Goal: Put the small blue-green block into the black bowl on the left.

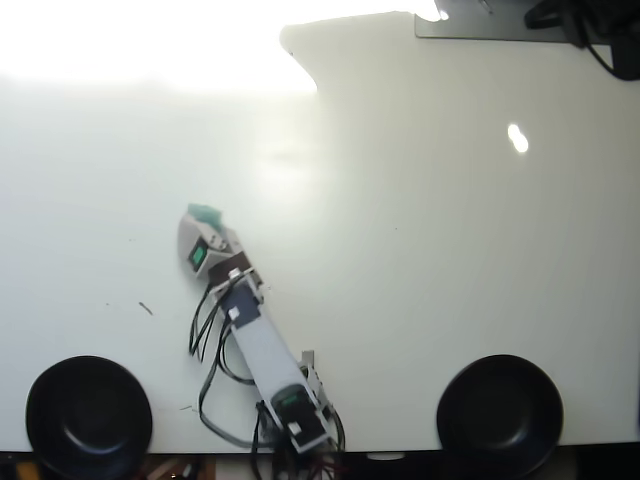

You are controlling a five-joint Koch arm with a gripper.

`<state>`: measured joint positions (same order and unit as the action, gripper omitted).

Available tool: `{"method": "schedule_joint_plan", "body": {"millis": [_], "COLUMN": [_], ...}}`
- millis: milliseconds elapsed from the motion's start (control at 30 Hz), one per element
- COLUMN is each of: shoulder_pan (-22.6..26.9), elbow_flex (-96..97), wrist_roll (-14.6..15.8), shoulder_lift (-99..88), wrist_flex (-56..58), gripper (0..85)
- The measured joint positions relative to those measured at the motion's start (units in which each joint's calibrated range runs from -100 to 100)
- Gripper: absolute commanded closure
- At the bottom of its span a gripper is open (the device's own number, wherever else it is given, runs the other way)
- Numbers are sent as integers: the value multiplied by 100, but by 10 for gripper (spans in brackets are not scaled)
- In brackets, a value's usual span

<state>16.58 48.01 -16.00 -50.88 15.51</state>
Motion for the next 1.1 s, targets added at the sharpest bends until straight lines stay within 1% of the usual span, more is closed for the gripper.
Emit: {"method": "schedule_joint_plan", "body": {"millis": [133,367,433,600,733,833,933,1100], "shoulder_pan": [313,904,1079,1709,2198,2496,2769,3096], "elbow_flex": [-259,-868,-1071,-1551,-2521,-2918,-2927,-2918], "wrist_roll": [190,230,190,-10,-39,-78,-313,-1070], "shoulder_lift": [-530,-960,-1073,-1250,-1237,-1098,-1073,-960], "wrist_flex": [329,683,724,880,1234,1267,1275,1226], "gripper": [824,824,824,824,824,823,823,821]}}
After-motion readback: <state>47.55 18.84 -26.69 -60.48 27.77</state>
